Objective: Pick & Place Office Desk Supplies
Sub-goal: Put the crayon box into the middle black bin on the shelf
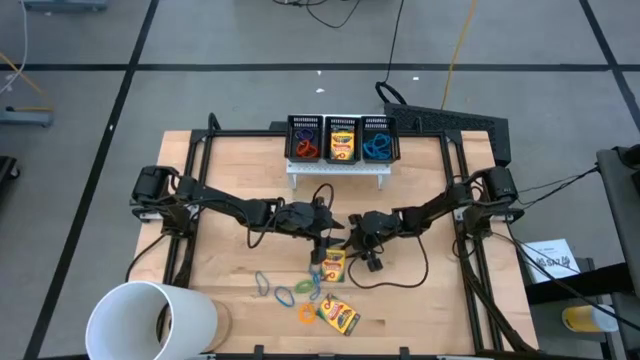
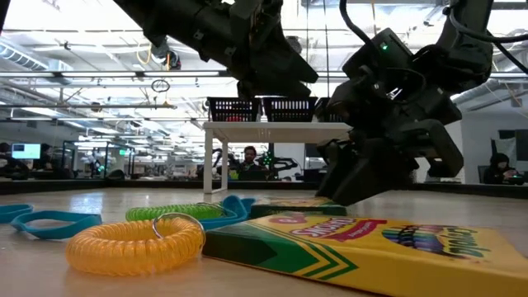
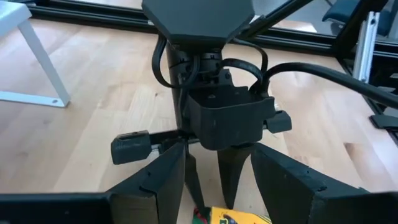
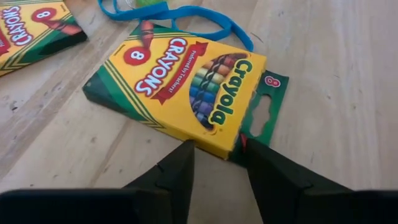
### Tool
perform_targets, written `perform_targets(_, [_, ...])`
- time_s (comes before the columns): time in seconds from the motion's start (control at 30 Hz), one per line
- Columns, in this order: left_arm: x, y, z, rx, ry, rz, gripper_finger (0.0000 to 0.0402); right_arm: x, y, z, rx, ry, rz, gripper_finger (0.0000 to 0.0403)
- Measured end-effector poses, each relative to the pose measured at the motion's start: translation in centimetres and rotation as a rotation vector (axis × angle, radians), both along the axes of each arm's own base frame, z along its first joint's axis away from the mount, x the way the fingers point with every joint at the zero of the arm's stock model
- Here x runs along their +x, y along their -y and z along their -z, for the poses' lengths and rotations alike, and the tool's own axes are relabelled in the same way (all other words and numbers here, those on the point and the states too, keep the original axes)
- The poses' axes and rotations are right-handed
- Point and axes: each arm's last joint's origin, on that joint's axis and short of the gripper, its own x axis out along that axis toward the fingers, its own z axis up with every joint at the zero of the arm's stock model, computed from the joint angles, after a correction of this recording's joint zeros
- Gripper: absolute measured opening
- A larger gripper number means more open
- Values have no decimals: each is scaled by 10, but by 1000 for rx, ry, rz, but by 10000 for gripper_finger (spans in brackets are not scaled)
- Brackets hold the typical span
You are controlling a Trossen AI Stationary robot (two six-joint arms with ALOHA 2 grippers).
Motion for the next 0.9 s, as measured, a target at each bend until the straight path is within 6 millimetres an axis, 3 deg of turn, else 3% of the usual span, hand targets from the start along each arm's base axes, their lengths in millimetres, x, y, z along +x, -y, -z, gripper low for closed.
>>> perform_targets(0.43, [0, 0, 0, 7, 1, 0, 191, 0, 3, 0, -26, 11, -11, 10])
perform_targets(0.7, [0, 0, 0, 6, 1, -1, 191, 1, 2, -2, -41, 38, -24, 0])
perform_targets(0.9, [-1, 0, 2, -39, -21, -22, 191, -1, 4, -20, -102, 82, 6, 0])
